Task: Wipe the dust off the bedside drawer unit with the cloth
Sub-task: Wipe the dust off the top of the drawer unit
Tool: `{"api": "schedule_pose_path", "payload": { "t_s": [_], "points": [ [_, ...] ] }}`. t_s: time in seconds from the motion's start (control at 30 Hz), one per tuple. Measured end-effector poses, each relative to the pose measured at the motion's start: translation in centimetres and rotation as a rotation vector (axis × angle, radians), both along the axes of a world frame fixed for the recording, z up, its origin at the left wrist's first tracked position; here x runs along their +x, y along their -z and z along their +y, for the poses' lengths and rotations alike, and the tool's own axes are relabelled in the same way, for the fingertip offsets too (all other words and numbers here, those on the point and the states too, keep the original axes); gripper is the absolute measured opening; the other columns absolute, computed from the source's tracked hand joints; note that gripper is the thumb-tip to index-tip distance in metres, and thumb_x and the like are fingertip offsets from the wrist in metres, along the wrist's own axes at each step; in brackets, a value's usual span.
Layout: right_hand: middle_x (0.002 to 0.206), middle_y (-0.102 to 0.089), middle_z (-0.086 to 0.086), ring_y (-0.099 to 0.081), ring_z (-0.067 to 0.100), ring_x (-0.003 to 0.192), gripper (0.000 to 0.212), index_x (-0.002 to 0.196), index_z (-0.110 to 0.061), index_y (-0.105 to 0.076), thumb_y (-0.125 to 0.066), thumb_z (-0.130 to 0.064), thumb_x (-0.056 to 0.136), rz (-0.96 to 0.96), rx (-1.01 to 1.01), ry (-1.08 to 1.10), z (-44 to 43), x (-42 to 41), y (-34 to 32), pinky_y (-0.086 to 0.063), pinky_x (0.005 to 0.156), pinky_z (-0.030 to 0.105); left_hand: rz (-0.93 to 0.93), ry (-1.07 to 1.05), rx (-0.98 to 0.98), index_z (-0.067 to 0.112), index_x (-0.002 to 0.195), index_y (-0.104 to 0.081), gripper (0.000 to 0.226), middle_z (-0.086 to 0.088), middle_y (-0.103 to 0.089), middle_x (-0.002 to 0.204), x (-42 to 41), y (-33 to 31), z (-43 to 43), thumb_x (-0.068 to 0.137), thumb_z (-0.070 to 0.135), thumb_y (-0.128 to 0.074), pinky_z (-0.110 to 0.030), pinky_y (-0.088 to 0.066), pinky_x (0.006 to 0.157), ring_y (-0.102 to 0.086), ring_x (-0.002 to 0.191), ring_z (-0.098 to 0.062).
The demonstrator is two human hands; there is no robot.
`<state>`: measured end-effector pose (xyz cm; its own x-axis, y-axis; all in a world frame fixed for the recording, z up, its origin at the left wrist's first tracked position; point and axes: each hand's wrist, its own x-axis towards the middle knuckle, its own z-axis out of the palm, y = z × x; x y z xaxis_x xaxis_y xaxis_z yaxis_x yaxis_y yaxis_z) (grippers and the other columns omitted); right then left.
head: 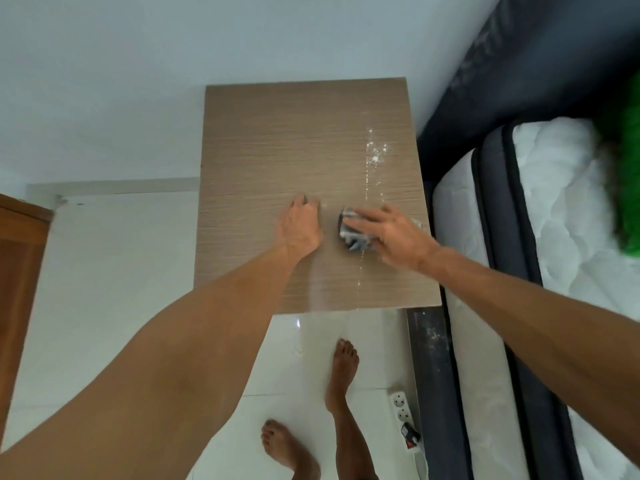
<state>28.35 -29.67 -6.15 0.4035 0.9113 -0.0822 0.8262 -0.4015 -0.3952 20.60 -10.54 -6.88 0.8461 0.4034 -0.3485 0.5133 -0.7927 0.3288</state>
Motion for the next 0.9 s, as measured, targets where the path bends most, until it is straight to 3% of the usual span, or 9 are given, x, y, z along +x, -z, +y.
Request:
{"api": "schedule_pose_path", "payload": {
  "t_s": [0.17,0.3,0.37,0.53,0.67,0.8,0.9],
  "points": [
    [0.146,-0.051,0.009,-0.051,0.035,0.124,0.055,0.14,-0.018,-0.052,-0.064,-0.006,0.088,-0.069,0.074,0.067,3.4,11.6,-0.1,-0.038,0.106,0.051,-0.012,-0.008,0.031,0.013,0.139,-0.044,0.059,-0.012,-0.041,0.143,5.0,0.6,0.1,0.087,0.026,-0.069,-0.039,-0.041,0.103,-0.042,0.129,-0.03],
    [0.139,-0.057,0.01,-0.056,0.031,0.12,0.045,0.135,-0.015,-0.057,-0.064,-0.019,0.09,-0.06,0.114,0.106,7.0,18.4,0.0,-0.033,0.109,0.05,-0.001,-0.021,0.063,0.015,0.141,-0.041,0.064,-0.012,-0.035,0.149,8.7,0.5,0.1,0.086,0.03,-0.07,-0.04,-0.044,0.102,-0.041,0.132,-0.03],
    [0.134,-0.06,0.009,-0.059,0.029,0.114,0.043,0.134,-0.016,-0.058,-0.059,-0.023,0.091,-0.047,0.146,0.12,8.8,20.9,0.1,-0.041,0.104,0.053,0.028,-0.038,0.059,0.018,0.143,-0.039,0.068,-0.01,-0.032,0.151,10.1,0.4,0.2,0.085,0.031,-0.071,-0.041,-0.047,0.097,-0.04,0.133,-0.029],
    [0.132,-0.061,0.005,-0.06,0.032,0.107,0.059,0.135,-0.021,-0.057,-0.041,-0.051,0.087,-0.001,0.139,0.175,11.6,24.5,0.5,-0.044,0.101,0.048,0.07,-0.057,0.075,0.02,0.144,-0.036,0.07,-0.01,-0.027,0.153,11.1,0.5,0.0,0.085,0.026,-0.073,-0.04,-0.049,0.091,-0.036,0.134,-0.029],
    [0.148,-0.049,0.009,-0.051,0.043,0.121,0.049,0.144,-0.017,-0.048,-0.054,-0.016,0.095,-0.017,0.004,0.154,12.1,26.1,2.4,-0.035,0.108,0.048,0.074,-0.05,0.077,0.02,0.147,-0.032,0.075,-0.011,-0.02,0.157,11.2,0.8,0.0,0.084,0.025,-0.073,-0.042,-0.048,0.095,-0.03,0.139,-0.031],
    [0.163,-0.021,0.005,-0.025,0.035,0.145,0.055,0.155,-0.027,-0.027,-0.029,-0.044,0.103,-0.047,-0.114,0.169,11.1,25.0,4.5,-0.021,0.119,0.049,0.083,-0.048,0.079,0.021,0.148,-0.03,0.075,-0.01,-0.019,0.158,11.2,0.7,0.0,0.085,0.026,-0.072,-0.042,-0.048,0.096,-0.028,0.14,-0.029],
    [0.165,-0.013,0.002,-0.016,0.03,0.149,0.056,0.155,-0.033,-0.018,-0.014,-0.051,0.102,-0.088,-0.149,0.18,10.2,22.3,4.9,-0.019,0.12,0.052,0.094,-0.055,0.075,0.024,0.149,-0.03,0.076,-0.008,-0.018,0.159,11.1,0.8,0.2,0.086,0.03,-0.071,-0.045,-0.046,0.096,-0.026,0.141,-0.029]
  ]
}}
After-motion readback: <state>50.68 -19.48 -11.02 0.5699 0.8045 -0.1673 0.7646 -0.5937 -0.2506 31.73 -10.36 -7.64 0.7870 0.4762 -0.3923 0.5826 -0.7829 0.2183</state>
